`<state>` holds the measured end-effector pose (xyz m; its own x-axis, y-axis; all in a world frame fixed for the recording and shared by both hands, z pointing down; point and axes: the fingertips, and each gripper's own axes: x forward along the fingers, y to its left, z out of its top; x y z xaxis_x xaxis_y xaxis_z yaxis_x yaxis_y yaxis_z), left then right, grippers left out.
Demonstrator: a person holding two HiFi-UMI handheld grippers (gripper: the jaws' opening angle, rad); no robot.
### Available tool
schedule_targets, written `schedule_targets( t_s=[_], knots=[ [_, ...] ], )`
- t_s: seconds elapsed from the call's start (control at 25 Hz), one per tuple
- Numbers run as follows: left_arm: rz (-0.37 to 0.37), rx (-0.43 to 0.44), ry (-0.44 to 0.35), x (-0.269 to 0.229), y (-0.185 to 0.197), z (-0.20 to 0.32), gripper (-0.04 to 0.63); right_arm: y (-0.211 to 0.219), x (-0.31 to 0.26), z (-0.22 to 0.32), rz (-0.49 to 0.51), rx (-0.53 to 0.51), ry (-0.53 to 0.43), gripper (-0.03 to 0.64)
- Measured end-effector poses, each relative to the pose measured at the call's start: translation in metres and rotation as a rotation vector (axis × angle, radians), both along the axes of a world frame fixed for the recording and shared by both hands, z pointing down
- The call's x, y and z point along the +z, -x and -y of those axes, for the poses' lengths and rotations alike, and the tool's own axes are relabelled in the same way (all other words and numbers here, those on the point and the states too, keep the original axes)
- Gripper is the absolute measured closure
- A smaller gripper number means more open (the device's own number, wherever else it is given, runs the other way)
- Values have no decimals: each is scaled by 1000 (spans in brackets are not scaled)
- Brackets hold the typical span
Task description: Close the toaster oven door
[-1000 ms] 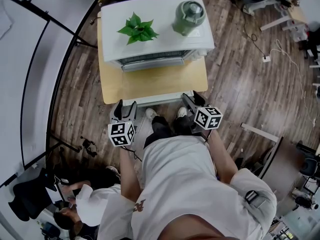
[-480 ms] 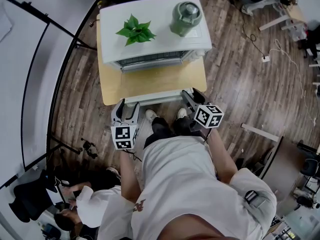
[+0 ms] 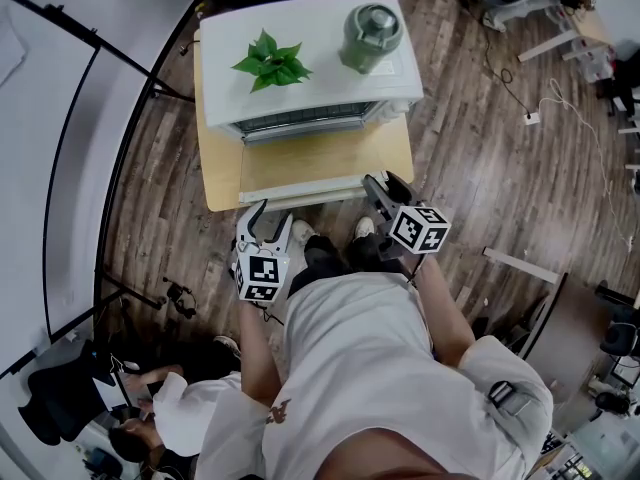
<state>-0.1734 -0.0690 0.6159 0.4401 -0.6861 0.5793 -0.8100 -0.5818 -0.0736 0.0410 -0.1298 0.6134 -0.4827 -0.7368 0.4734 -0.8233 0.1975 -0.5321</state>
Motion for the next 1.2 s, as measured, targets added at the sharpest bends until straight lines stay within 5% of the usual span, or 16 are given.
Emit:
schedule_targets(
  t_s=[0.84, 1.2],
  knots=[
    [142, 47, -34, 4, -2, 20, 405, 1, -23, 24, 57, 65, -37, 368],
    [112, 26, -46, -7, -1, 33, 403, 1, -46, 29, -83, -10, -145, 379]
  ],
)
